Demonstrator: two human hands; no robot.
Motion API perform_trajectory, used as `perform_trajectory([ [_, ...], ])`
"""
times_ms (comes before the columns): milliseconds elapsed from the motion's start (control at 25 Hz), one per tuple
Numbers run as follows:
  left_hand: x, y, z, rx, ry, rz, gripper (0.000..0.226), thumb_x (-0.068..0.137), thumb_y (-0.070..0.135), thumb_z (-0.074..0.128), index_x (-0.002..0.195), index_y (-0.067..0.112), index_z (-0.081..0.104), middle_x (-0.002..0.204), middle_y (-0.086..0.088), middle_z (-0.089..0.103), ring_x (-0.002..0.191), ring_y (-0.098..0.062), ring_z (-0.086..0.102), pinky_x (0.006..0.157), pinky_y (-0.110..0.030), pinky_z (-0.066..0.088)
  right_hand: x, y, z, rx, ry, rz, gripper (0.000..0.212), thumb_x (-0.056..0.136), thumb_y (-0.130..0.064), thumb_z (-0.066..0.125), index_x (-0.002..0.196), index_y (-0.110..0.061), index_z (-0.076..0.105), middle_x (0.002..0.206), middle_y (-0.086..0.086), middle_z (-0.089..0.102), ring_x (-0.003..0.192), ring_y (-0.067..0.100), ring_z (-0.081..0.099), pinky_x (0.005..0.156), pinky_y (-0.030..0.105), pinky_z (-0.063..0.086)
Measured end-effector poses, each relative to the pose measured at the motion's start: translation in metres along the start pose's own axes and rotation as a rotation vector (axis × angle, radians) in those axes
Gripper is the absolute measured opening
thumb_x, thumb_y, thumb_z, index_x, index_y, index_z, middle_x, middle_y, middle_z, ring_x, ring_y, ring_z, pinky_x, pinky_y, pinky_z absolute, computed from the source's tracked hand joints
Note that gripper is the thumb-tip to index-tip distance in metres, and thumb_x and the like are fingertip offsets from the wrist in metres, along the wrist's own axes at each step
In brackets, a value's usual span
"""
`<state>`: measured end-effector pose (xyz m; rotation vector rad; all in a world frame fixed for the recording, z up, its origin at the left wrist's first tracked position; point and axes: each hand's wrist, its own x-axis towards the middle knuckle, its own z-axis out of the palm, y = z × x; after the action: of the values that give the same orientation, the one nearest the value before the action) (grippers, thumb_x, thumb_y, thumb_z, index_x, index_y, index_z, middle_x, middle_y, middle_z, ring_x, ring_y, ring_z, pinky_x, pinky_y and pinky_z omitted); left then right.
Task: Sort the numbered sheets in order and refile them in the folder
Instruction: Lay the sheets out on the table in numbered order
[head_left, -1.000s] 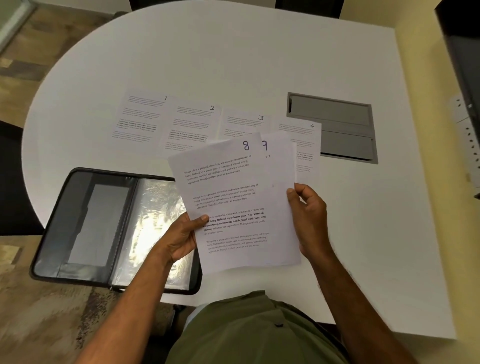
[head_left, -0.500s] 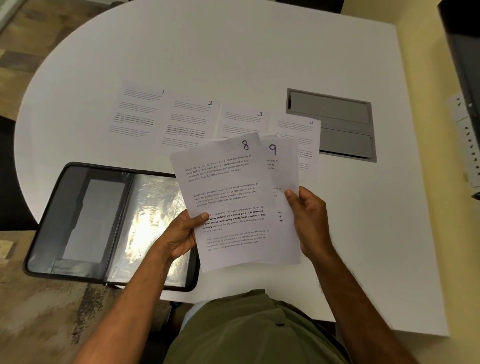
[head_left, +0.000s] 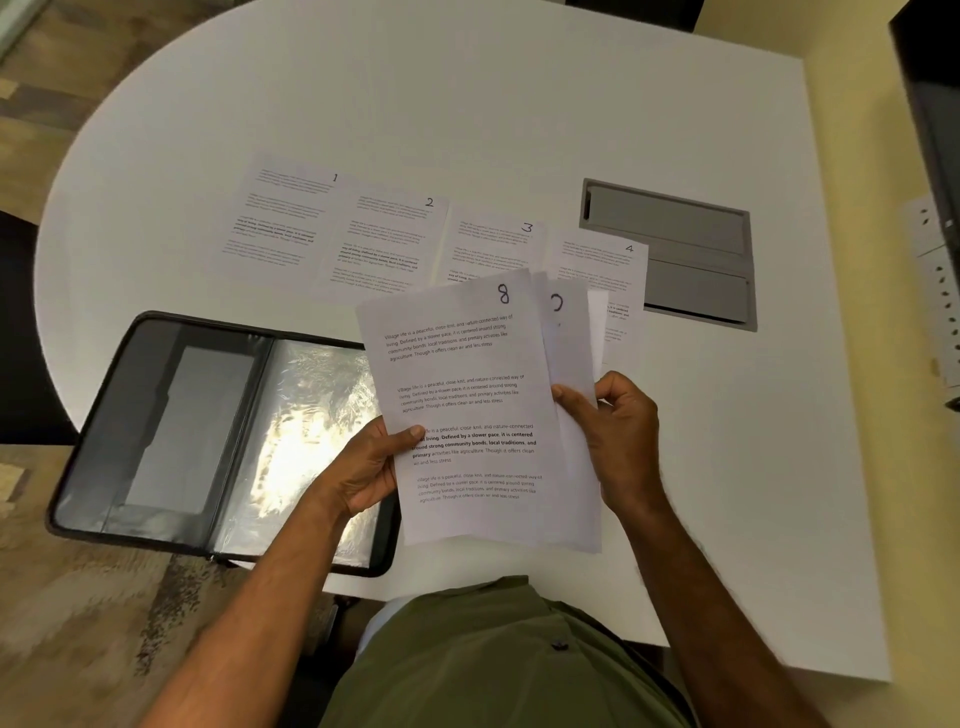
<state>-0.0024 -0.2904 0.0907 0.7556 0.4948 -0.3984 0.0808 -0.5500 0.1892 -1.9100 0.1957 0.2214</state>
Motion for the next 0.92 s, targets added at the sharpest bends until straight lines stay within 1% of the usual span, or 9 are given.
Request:
perform_trajectory([
  [80,0.001,-0.001,-0.001,-0.005,-0.005,0.003,0.047,0.099,-0.003,0.053,0.145,0.004,0.049,0.143,-0.026,0.056,0.130,-0.044,0.056,0.104,-0.054,0.050,0.002,0.000,-0.001,0.098,0.000,0.056,0.041,0.084,-0.031,0.083,0.071,-0.009,0.051,0.075,0.013,0.065,0.066,0.036,0.063,0.062,0.044,0.061],
  [160,0.002,-0.001,-0.002,-0.005,0.008,0.010,0.047,0.098,-0.002,0.054,0.144,0.005,0.051,0.143,-0.026,0.056,0.128,-0.043,0.058,0.105,-0.054,0.049,0.002,-0.001,-0.001,0.195,0.006,0.112,0.034,0.089,-0.030,0.078,0.065,-0.019,0.057,0.069,0.005,0.063,0.062,0.021,0.057,0.065,0.036,0.053],
  [280,0.003,0.000,-0.004,-0.007,0.008,0.018,0.049,0.097,-0.001,0.056,0.145,0.005,0.050,0.144,-0.026,0.056,0.132,-0.045,0.054,0.107,-0.056,0.046,0.001,0.000,-0.002,0.255,0.008,0.158,0.021,0.097,-0.029,0.070,0.080,-0.016,0.070,0.083,0.003,0.074,0.074,0.016,0.067,0.075,0.035,0.057],
  [440,0.002,0.001,-0.004,-0.018,0.015,0.025,0.048,0.098,-0.002,0.055,0.145,0.005,0.051,0.143,-0.026,0.056,0.131,-0.045,0.054,0.106,-0.056,0.047,-0.002,0.000,-0.001,0.220,0.004,0.117,0.019,0.104,-0.026,0.060,0.102,-0.013,0.074,0.098,0.000,0.078,0.086,0.014,0.072,0.075,0.029,0.057],
  [520,0.001,0.002,-0.002,-0.023,0.018,0.032,0.047,0.096,-0.001,0.052,0.143,0.006,0.052,0.142,-0.025,0.057,0.129,-0.043,0.058,0.105,-0.055,0.048,-0.003,-0.002,-0.001,0.201,-0.016,0.088,0.019,0.105,-0.023,0.058,0.107,-0.013,0.073,0.101,-0.002,0.078,0.090,0.015,0.074,0.075,0.027,0.058],
  [680,0.000,0.004,-0.001,-0.025,0.016,0.036,0.047,0.094,0.000,0.052,0.140,0.007,0.054,0.141,-0.024,0.059,0.122,-0.039,0.064,0.102,-0.052,0.053,-0.004,-0.009,-0.003,0.176,-0.054,0.073,0.005,0.096,-0.018,0.070,0.091,-0.017,0.072,0.092,-0.003,0.078,0.085,0.015,0.074,0.075,0.031,0.058],
  [800,-0.001,0.004,-0.003,-0.017,0.002,0.023,0.049,0.096,-0.001,0.054,0.144,0.005,0.051,0.142,-0.025,0.058,0.125,-0.041,0.060,0.103,-0.053,0.051,-0.005,-0.012,-0.002,0.073,-0.043,0.015,0.029,0.087,-0.024,0.080,0.074,-0.015,0.056,0.083,0.013,0.069,0.076,0.026,0.070,0.068,0.045,0.062],
  [840,-0.001,0.003,-0.003,-0.018,-0.005,0.021,0.049,0.096,-0.002,0.055,0.145,0.005,0.050,0.142,-0.025,0.057,0.127,-0.042,0.059,0.104,-0.054,0.050,-0.005,-0.011,-0.001,0.020,-0.036,-0.013,0.037,0.085,-0.028,0.082,0.071,-0.015,0.050,0.083,0.019,0.065,0.073,0.031,0.066,0.067,0.049,0.060],
  [920,0.000,0.002,-0.001,-0.028,-0.002,0.019,0.050,0.096,-0.003,0.054,0.145,0.003,0.049,0.142,-0.026,0.057,0.127,-0.041,0.059,0.105,-0.053,0.050,-0.006,-0.011,-0.001,-0.014,-0.034,-0.028,0.044,0.081,-0.036,0.083,0.073,-0.011,0.047,0.085,0.021,0.063,0.076,0.038,0.066,0.067,0.053,0.060],
])
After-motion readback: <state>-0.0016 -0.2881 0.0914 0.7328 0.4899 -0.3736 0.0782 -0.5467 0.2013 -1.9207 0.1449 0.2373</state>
